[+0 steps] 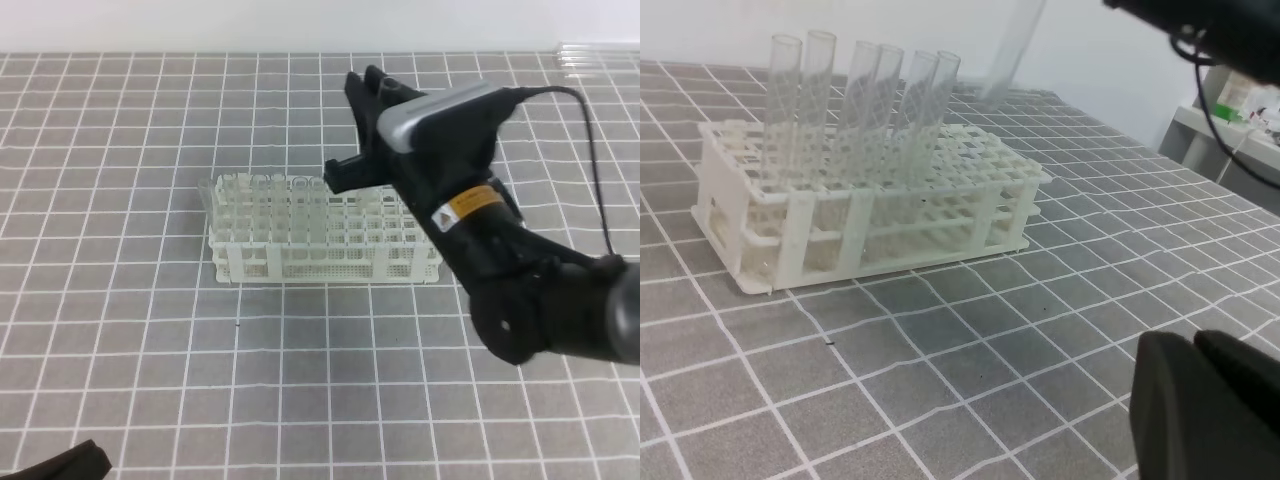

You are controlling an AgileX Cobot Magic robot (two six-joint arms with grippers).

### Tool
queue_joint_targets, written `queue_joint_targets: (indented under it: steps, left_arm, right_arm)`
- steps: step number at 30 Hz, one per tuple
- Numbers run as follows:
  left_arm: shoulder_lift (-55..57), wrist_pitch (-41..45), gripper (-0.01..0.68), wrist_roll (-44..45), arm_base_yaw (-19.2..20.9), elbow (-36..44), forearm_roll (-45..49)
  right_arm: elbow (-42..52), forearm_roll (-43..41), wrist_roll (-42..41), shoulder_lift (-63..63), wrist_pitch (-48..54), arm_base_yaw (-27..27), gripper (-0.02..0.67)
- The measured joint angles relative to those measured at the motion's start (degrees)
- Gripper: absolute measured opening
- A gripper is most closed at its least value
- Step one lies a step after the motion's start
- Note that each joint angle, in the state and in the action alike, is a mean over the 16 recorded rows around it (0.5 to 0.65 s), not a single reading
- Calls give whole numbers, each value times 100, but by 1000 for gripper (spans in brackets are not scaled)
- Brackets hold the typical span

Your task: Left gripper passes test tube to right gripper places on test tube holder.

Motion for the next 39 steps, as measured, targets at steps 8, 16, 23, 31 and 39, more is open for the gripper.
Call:
queue_joint_targets:
  steps: [8,16,23,31,39]
  left_arm:
    - [0,16,-1,-3,0,-4,-2]
    - [-3,19,-1,-3,1,-4,2]
    - [-3,19,-1,-2,3,-4,12]
    - [-11,36,0,-5,3,-18,21]
    - [-11,41,0,-6,3,-22,23]
  right_arm:
    - [-473,-42,71,616,11,0,86]
    - [-579,-116,197,854,50,0,86]
    - [-586,-244,328,972,115,0,86]
    - [-611,-378,439,1042,168,0,86]
    - [-633,-412,455,1091,185,0,86]
